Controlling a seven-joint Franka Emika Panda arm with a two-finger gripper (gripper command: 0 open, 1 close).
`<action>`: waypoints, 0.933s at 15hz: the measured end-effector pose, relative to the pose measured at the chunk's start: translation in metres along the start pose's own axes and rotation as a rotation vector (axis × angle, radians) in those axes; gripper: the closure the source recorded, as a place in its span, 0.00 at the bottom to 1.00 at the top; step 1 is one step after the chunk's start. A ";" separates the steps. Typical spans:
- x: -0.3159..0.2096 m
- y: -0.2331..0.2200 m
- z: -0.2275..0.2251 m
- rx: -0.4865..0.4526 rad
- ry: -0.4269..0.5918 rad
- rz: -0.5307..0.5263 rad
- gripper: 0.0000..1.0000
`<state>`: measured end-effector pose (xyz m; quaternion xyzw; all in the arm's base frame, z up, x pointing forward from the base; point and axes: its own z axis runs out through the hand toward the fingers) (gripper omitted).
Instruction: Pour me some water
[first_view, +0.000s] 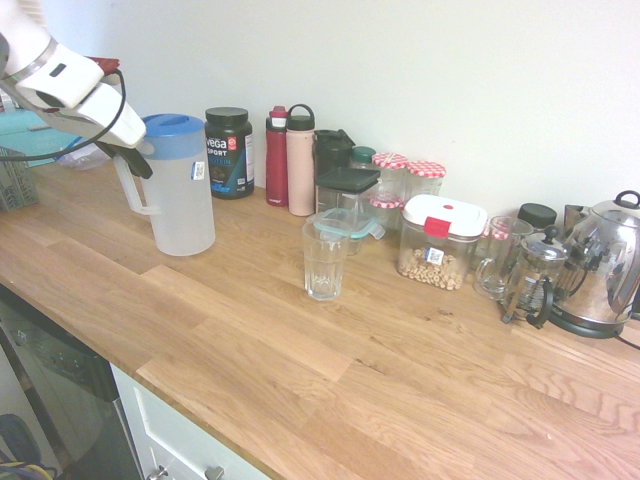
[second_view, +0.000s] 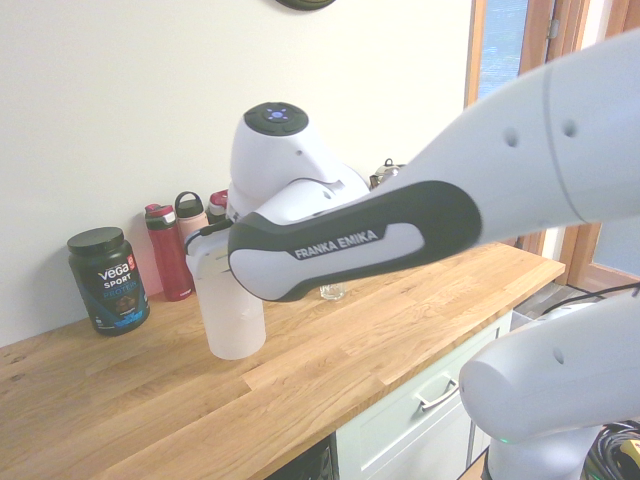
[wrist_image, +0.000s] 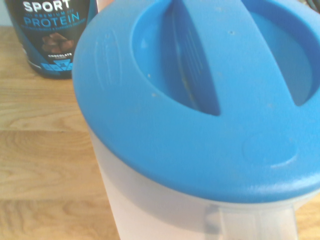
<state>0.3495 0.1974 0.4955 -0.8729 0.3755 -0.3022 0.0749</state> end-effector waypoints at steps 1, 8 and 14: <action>0.002 -0.008 0.005 -0.005 0.001 -0.004 1.00; 0.006 -0.034 0.042 -0.030 -0.003 -0.003 1.00; 0.014 -0.036 0.055 -0.028 -0.006 0.008 0.00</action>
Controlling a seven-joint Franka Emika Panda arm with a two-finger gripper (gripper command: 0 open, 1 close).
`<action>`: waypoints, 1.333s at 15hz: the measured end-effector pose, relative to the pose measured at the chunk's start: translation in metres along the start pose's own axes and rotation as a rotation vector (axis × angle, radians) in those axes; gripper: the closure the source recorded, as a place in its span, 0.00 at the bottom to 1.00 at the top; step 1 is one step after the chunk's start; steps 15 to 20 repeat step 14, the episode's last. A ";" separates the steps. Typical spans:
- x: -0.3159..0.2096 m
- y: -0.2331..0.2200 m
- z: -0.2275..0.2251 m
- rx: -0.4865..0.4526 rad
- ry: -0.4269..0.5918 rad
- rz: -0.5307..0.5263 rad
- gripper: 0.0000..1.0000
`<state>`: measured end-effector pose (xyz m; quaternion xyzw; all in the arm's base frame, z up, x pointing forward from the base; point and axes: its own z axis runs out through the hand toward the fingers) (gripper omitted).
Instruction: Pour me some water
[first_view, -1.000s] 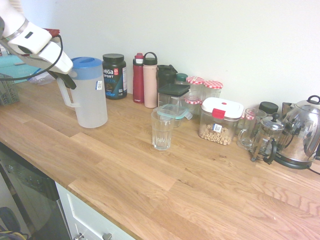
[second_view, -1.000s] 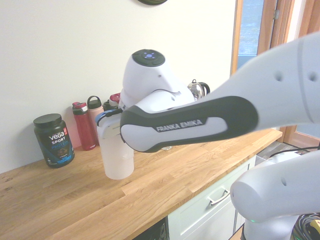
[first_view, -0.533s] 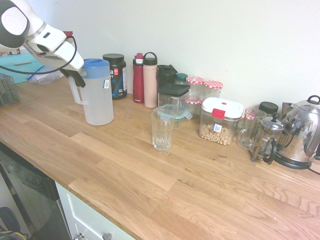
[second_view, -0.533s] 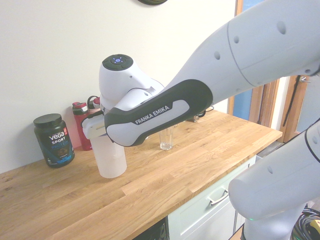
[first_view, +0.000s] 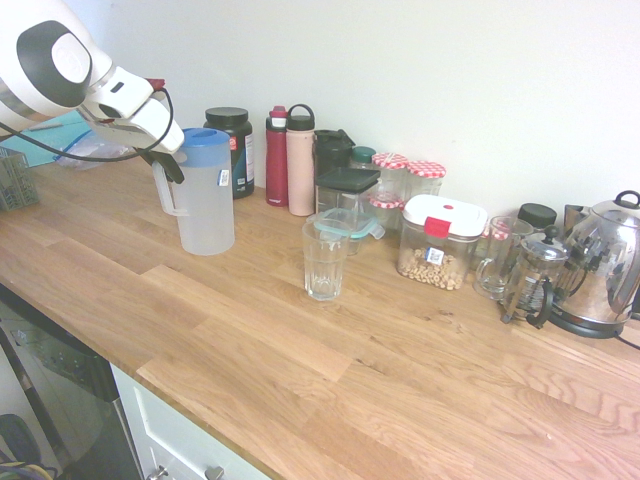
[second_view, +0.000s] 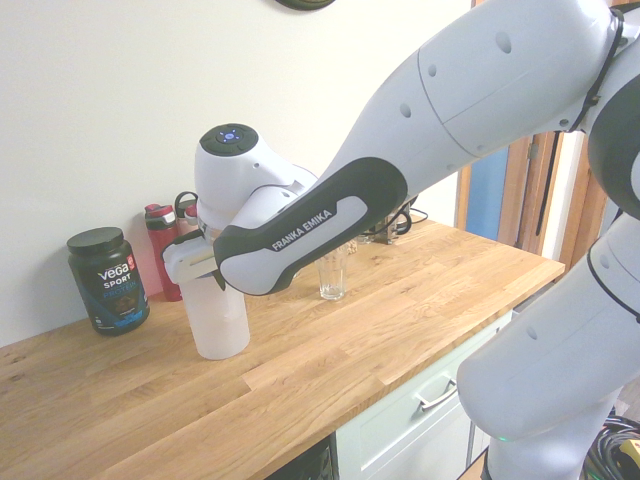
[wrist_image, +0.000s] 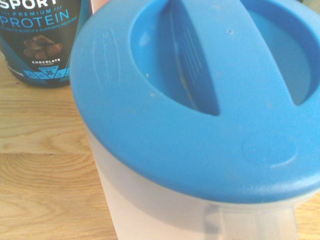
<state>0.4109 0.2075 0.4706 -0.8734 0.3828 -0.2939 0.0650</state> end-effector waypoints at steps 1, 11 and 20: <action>0.001 0.000 0.000 0.000 -0.002 0.000 0.00; 0.004 0.006 -0.017 -0.010 -0.025 0.002 0.00; -0.003 0.026 -0.052 -0.072 -0.111 -0.028 0.00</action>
